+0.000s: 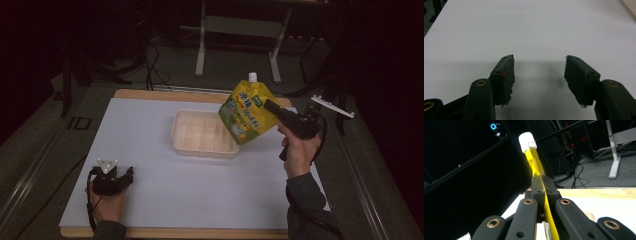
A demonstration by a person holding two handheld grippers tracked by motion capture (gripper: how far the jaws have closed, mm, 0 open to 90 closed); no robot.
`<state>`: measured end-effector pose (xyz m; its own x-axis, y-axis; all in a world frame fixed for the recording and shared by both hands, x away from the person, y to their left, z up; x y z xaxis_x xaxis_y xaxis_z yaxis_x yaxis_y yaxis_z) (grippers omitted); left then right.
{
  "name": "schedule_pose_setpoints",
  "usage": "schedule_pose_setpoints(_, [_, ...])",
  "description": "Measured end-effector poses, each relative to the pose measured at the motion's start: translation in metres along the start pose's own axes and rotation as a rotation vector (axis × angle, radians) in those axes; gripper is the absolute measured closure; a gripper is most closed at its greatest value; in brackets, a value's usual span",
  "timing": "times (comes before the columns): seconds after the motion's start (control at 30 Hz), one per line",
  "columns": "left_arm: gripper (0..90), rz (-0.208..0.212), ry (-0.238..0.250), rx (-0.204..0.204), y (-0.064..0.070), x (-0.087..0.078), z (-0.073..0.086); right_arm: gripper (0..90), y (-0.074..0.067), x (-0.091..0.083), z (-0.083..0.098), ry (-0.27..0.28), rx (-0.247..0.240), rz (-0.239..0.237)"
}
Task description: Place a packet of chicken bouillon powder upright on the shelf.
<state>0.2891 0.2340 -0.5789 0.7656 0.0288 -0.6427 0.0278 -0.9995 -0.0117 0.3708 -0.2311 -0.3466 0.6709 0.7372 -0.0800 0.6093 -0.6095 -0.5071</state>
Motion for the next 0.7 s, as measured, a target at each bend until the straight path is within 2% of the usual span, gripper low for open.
schedule_pose_setpoints(0.2, [41.2,-0.001,0.000,0.000,0.000,0.000,0.000,90.0,-0.002,0.010,0.008,0.026,0.029,-0.004])
schedule_pose_setpoints(0.4, [41.1,-0.003,0.006,0.002,0.000,-0.001,0.000,90.0,-0.005,0.018,0.013,0.050,0.027,-0.009])
schedule_pose_setpoints(0.57, [41.2,-0.007,0.011,0.007,0.001,-0.001,0.000,90.0,-0.007,0.021,0.015,0.096,0.031,-0.016])
schedule_pose_setpoints(0.7, [41.1,-0.009,0.011,0.007,0.000,-0.001,0.000,90.0,-0.009,0.024,0.017,0.101,0.029,-0.018])
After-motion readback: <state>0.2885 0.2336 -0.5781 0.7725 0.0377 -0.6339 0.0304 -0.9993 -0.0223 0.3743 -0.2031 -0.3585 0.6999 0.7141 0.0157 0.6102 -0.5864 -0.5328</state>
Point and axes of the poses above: each handheld gripper's, and its own axes: x roughly forward along the jaws, z roughly out of its underside, y roughly to its right, the point moved 4 cm from there along x, roughly forward along the jaws, and after that the axes turned 4 degrees about -z, right-handed, at the moved point
